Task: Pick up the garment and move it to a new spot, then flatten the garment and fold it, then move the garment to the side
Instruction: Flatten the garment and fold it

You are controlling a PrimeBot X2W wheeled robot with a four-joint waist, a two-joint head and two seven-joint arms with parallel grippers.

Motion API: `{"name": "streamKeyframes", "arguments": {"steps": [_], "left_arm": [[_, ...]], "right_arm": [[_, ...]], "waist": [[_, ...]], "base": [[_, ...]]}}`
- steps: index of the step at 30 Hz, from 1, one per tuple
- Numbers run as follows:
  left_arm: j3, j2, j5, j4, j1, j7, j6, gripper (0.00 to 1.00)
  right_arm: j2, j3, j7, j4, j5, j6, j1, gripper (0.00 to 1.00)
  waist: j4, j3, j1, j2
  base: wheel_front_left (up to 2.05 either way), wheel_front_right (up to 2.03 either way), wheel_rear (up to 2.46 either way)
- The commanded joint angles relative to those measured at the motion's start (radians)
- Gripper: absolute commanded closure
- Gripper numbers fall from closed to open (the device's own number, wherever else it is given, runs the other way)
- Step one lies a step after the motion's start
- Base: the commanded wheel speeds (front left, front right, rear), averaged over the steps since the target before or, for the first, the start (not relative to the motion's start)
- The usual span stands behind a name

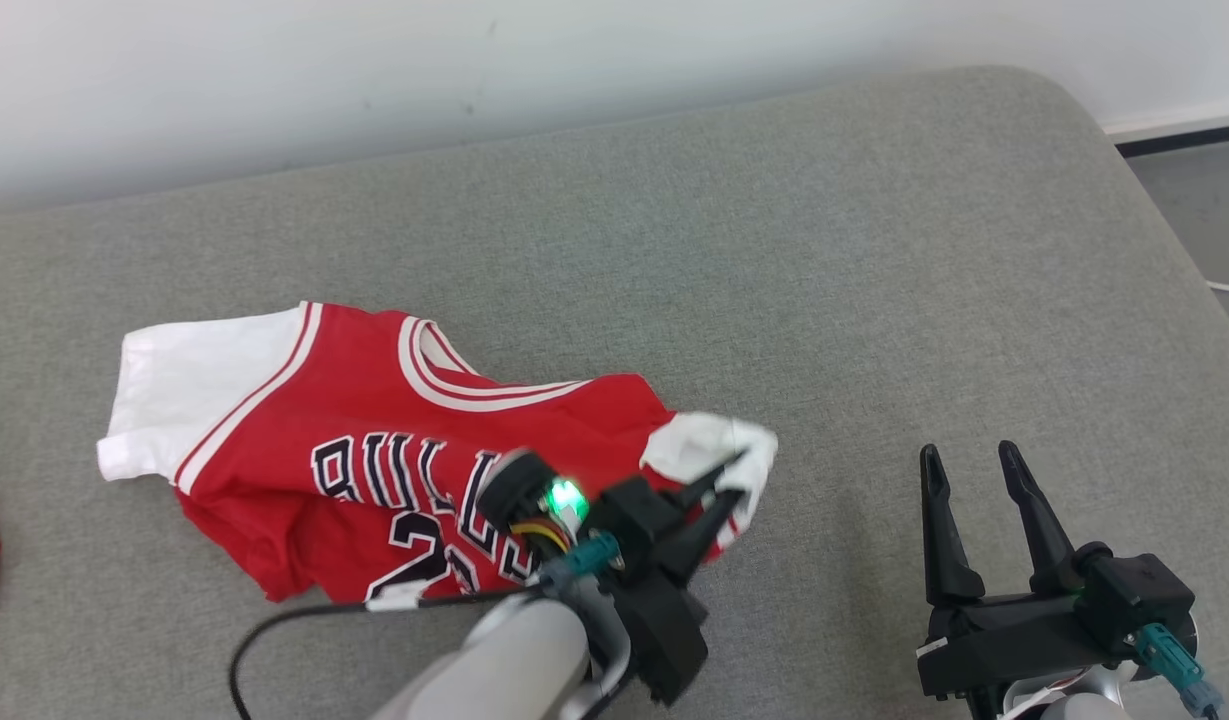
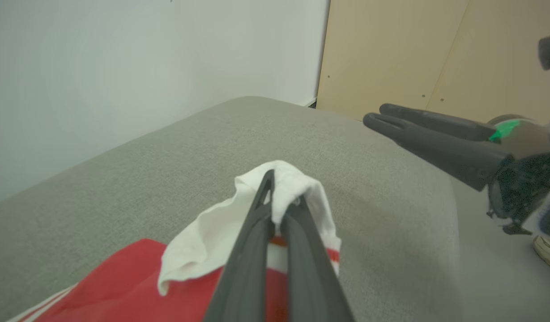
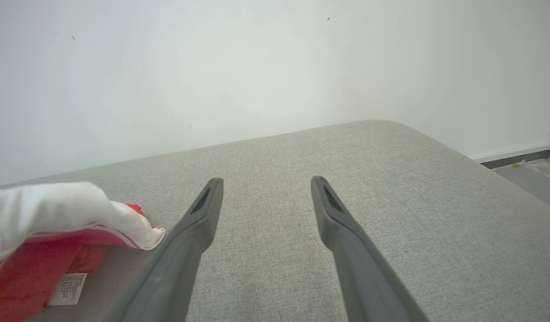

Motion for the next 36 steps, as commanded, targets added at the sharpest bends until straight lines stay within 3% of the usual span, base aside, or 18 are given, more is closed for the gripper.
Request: {"name": "streamKeyframes", "arguments": {"steps": [1, 2, 3, 4, 8, 14, 22, 30, 36], "left_arm": [[-0.02, -0.009, -0.001, 0.034, 0.013, -0.009, -0.003, 1.0], [-0.032, -0.014, 0.0, 0.051, 0.011, -0.014, -0.004, 1.0], [-0.04, -0.019, -0.001, 0.063, 0.008, -0.015, -0.005, 0.74], [-0.044, -0.023, -0.002, 0.069, 0.001, -0.018, -0.006, 0.0], [-0.036, -0.03, -0.002, 0.064, -0.024, -0.022, -0.007, 0.0], [0.05, -0.026, 0.02, -0.021, -0.034, -0.022, 0.009, 0.0], [0.23, 0.072, 0.059, -0.161, 0.054, -0.022, 0.065, 0.0], [0.457, 0.183, 0.094, -0.319, 0.245, -0.022, 0.131, 0.0], [0.631, 0.212, 0.117, -0.404, 0.425, -0.022, 0.158, 0.0]], "right_arm": [[0.0, -0.003, 0.0, -0.002, -0.006, -0.002, -0.004, 0.0], [0.0, -0.005, 0.0, -0.001, -0.008, -0.002, -0.006, 0.0], [0.0, -0.009, 0.0, 0.0, -0.009, -0.002, -0.005, 0.0], [0.0, -0.014, 0.0, 0.0, -0.011, -0.002, -0.004, 0.0], [0.001, -0.018, 0.0, 0.004, -0.017, -0.002, 0.001, 0.0], [0.0, -0.025, 0.0, 0.009, -0.026, -0.002, 0.023, 0.0], [0.0, -0.026, 0.0, 0.01, -0.027, -0.002, 0.045, 0.0], [0.0, -0.025, 0.0, 0.012, -0.035, -0.002, 0.064, 0.0], [0.0, -0.03, 0.0, 0.014, -0.041, -0.002, 0.083, 0.0]], "waist": [[-0.011, 0.012, 0.0, -0.0001], [-0.011, 0.013, 0.0, -0.0001], [-0.009, 0.012, 0.0, -0.0001], [-0.004, 0.009, 0.0, -0.0001], [0.012, -0.006, 0.0, -0.0001], [0.056, -0.053, 0.0, -0.0001], [0.114, -0.1, 0.0, -0.0001], [0.15, -0.127, 0.0, -0.0001], [0.168, -0.14, 0.0, -0.0001]], "base": [[0.0, 0.0, 0.0], [0.0, 0.0, 0.0], [0.0, 0.0, 0.0], [0.0, 0.0, 0.0], [0.0, 0.0, 0.0], [0.0, 0.0, 0.0], [0.0, 0.0, 0.0], [0.0, 0.0, 0.0], [0.0, 0.0, 0.0]]}}
